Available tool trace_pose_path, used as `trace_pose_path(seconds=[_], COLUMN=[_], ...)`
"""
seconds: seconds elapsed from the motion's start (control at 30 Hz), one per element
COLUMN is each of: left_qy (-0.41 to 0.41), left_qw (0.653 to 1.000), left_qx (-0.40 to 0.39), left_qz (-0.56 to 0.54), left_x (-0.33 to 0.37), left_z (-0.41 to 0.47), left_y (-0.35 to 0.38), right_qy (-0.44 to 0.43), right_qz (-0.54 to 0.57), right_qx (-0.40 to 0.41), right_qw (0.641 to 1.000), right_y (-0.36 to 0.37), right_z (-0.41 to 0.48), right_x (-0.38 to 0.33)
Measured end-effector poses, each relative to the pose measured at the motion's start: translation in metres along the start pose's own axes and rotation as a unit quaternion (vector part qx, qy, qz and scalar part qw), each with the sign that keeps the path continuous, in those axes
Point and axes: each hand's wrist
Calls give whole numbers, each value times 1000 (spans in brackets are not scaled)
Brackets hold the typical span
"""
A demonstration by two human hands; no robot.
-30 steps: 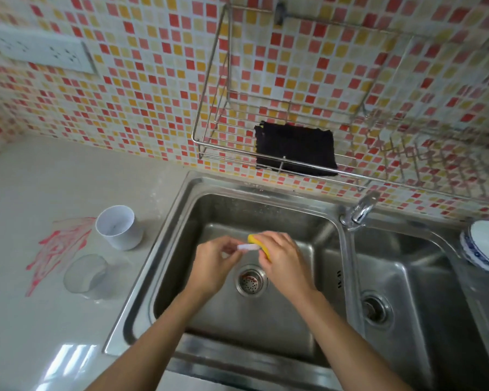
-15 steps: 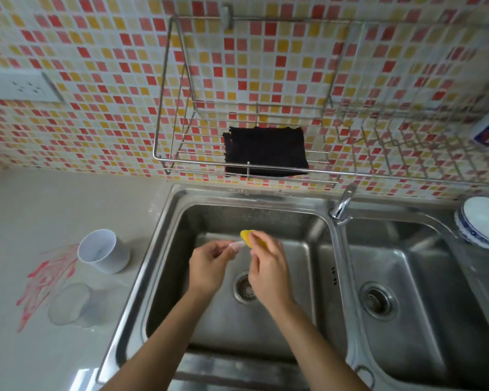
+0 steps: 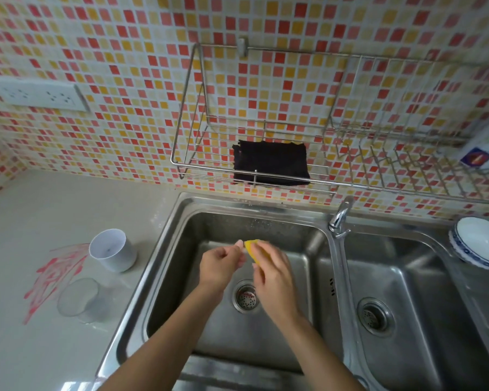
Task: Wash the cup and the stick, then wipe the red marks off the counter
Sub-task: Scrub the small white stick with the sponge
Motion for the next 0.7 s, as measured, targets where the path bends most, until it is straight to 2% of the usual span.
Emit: trace_pose_path(seconds=[0.13, 0.3, 0.37, 0.43, 0.5, 0.57, 0.7], left_qy=[-13, 3, 80, 177, 242, 274, 217], left_qw=[1000, 998, 983, 945, 908, 890, 936], left_qx=[-9, -49, -87, -136, -184, -182, -114], left_qz=[1, 42, 144, 237, 288, 315, 252], left_x=[7, 10, 12, 18, 22, 22, 19], left_z=[-11, -22, -22, -23, -23, -22, -17], left_y=[-2, -16, -26, -34, -38, -40, -39], right_qy=[51, -4, -18, -35, -55, -58, 28], right_qz=[-25, -69, -87, -105, -111, -100, -39], right_qx=[26, 29, 15, -1, -12, -8, 17], right_qw=[998, 997, 996, 994, 992, 993, 999], right_y=[-13, -15, -20, -24, -24, -22, -14], right_z=[4, 2, 3, 5, 7, 8, 3], right_x=[13, 11, 9, 6, 3, 3, -10])
Point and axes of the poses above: each hand's wrist, its own z-axis towards the middle knuckle, its own y-axis out of the palm, x = y × z, and after that the axes turned 14 degrees about y, right-handed
